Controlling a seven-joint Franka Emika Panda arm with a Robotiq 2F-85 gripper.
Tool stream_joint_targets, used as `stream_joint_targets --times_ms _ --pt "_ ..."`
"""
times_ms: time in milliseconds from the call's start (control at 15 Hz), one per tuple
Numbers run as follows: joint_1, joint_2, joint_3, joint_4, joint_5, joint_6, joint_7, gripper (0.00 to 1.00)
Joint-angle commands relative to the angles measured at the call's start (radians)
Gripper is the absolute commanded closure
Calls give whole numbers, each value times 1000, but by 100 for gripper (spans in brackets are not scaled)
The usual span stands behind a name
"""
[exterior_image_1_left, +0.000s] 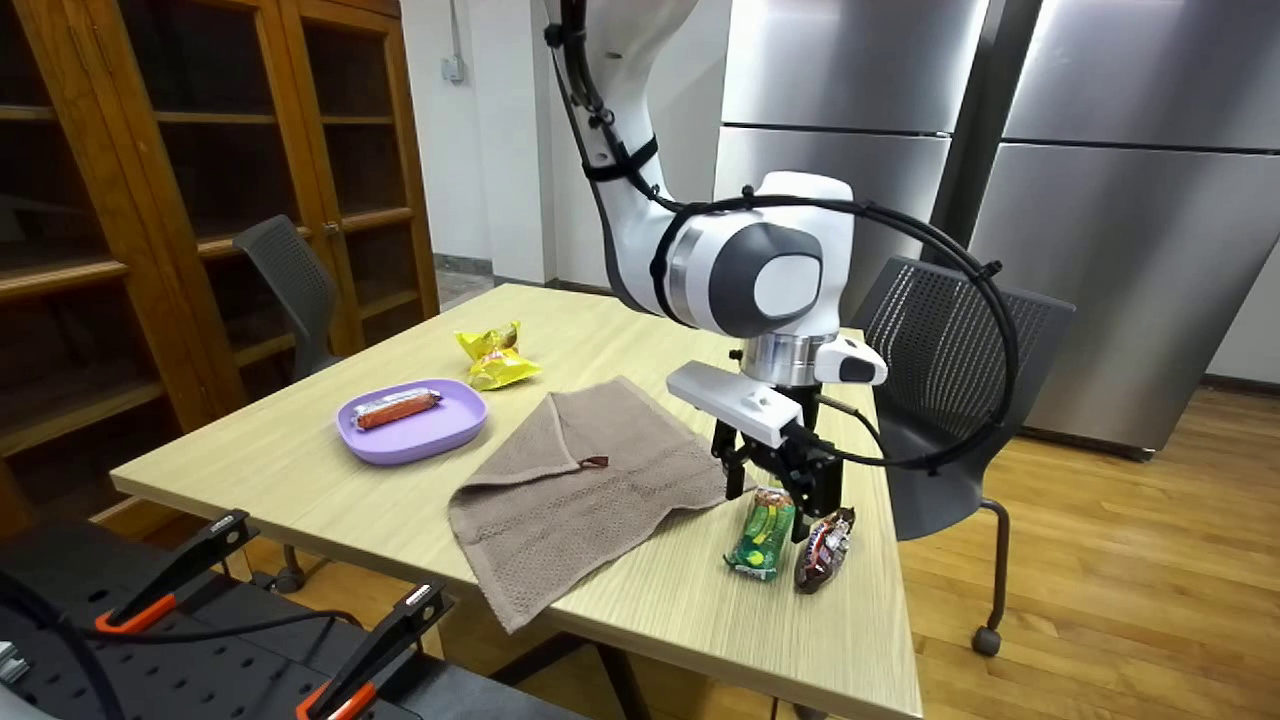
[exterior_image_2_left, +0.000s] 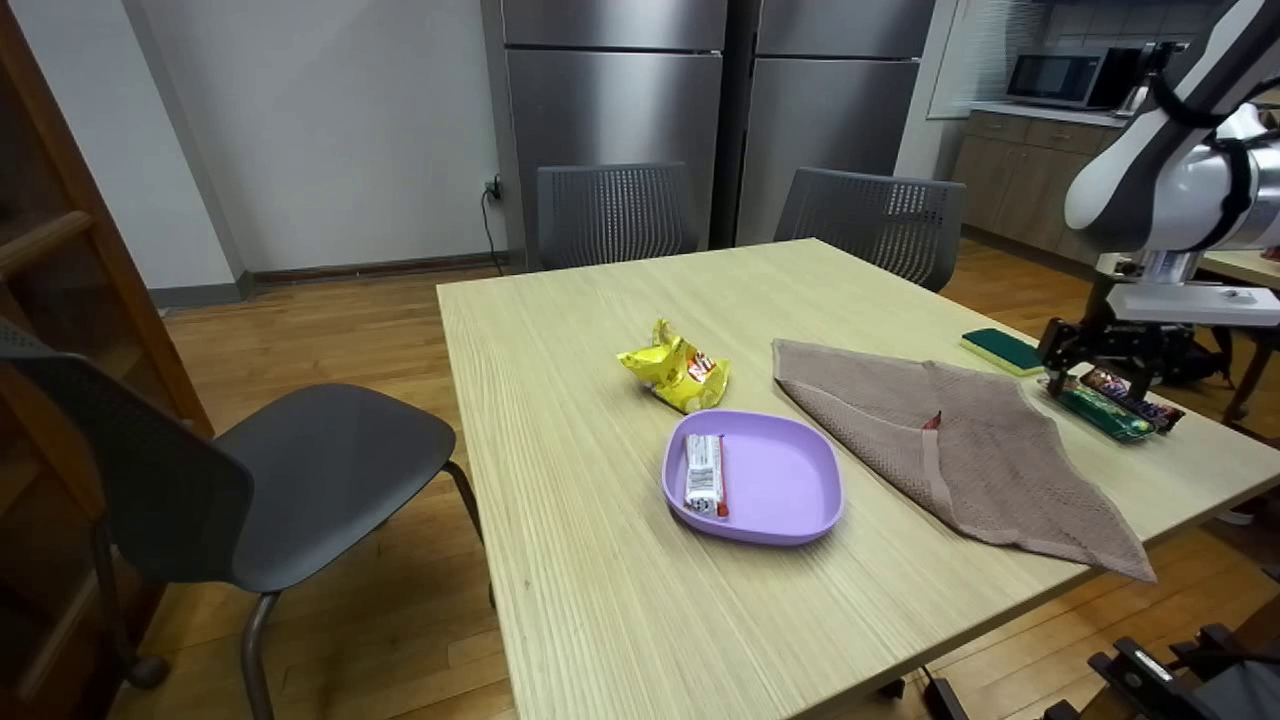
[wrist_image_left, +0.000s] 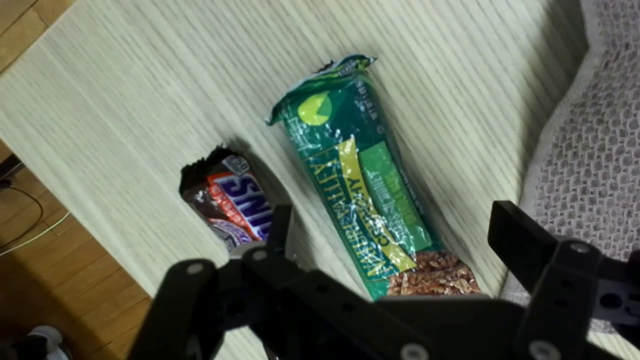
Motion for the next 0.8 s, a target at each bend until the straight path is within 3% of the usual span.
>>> stream_joint_targets --times_ms 0,733 --pt "-27 1 21 14 23 -13 -38 0" --pt "-32 14 29 23 28 -20 -37 0"
